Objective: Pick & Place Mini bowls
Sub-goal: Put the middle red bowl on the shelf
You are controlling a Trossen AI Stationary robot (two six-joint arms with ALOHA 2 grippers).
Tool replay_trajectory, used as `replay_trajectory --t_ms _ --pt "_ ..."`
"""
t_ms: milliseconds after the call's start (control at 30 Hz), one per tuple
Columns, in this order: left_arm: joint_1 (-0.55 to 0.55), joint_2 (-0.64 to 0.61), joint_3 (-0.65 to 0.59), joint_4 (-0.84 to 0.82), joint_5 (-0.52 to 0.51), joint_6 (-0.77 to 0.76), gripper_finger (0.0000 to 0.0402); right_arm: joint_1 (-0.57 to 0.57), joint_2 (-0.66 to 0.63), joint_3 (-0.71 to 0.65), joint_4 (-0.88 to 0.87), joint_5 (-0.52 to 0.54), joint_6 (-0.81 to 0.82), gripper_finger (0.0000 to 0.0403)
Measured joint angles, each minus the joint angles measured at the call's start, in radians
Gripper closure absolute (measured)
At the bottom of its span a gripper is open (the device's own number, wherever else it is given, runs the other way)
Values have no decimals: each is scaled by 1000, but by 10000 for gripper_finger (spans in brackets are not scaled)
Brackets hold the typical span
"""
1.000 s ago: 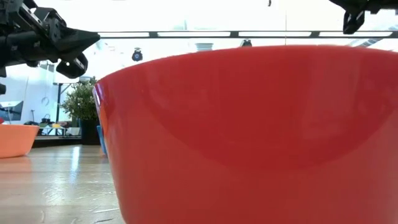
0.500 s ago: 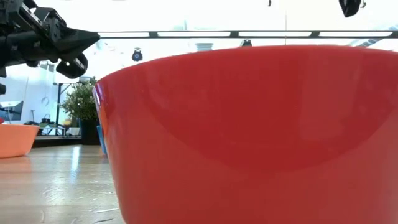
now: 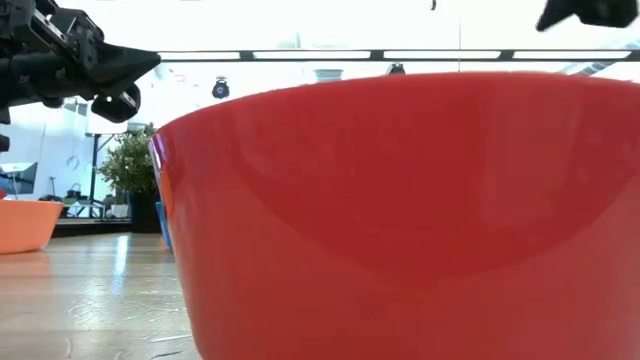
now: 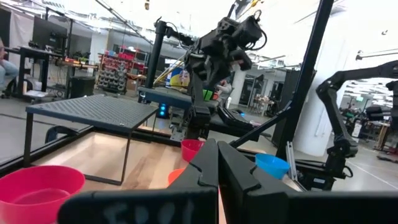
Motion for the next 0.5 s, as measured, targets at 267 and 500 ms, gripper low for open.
replay_trajectory --t_ms 267,500 --pt "0 0 0 0 -35 29 402 0 111 10 -164 -252 151 394" --pt "0 0 0 0 -35 28 402 0 164 5 -164 -267 68 394"
